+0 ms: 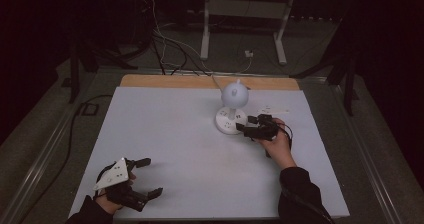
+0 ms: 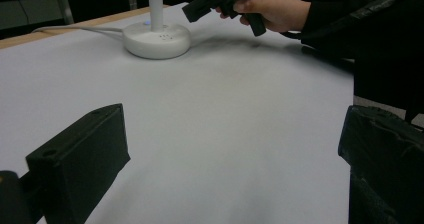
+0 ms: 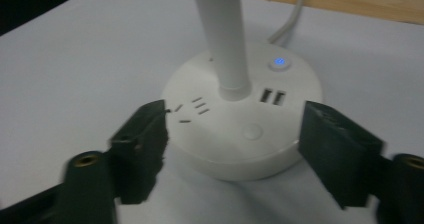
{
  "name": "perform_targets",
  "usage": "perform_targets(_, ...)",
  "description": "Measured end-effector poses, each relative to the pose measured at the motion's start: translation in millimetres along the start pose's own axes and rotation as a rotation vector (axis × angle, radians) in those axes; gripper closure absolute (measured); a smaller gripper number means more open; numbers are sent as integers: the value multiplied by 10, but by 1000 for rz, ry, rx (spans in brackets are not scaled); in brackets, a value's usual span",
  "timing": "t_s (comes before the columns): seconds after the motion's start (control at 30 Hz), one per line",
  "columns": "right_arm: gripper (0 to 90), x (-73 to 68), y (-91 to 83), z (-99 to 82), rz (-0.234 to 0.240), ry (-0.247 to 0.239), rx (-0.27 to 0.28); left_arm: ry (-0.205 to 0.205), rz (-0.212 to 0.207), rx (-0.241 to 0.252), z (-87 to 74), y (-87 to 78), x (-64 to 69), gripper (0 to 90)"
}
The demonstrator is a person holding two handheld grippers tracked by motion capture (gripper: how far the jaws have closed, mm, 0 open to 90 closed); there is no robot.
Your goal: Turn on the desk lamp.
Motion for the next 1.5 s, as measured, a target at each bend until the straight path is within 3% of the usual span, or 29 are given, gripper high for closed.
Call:
perform_targets(0.5, 677, 42, 46, 14, -64, -4, -20, -1, -2, -3, -2, 3, 2, 3)
perform_targets(0.73, 888, 69, 63, 6, -114, 18, -21, -1, -2, -4, -2, 4, 1, 2)
perform_targets(1.5, 898, -56, 155, 14, -163, -70, 17, -2, -4, -4, -4, 8, 1, 3)
Point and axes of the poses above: each handheld gripper's, and its own axes: y roughly forward along the jaws, z roughly out of its top, x roughly to its right, the point moved 5 cm from there along y, roughly forward along the jaws, and after that the axes turned 15 degrees about -x, right-handed, at the moved point
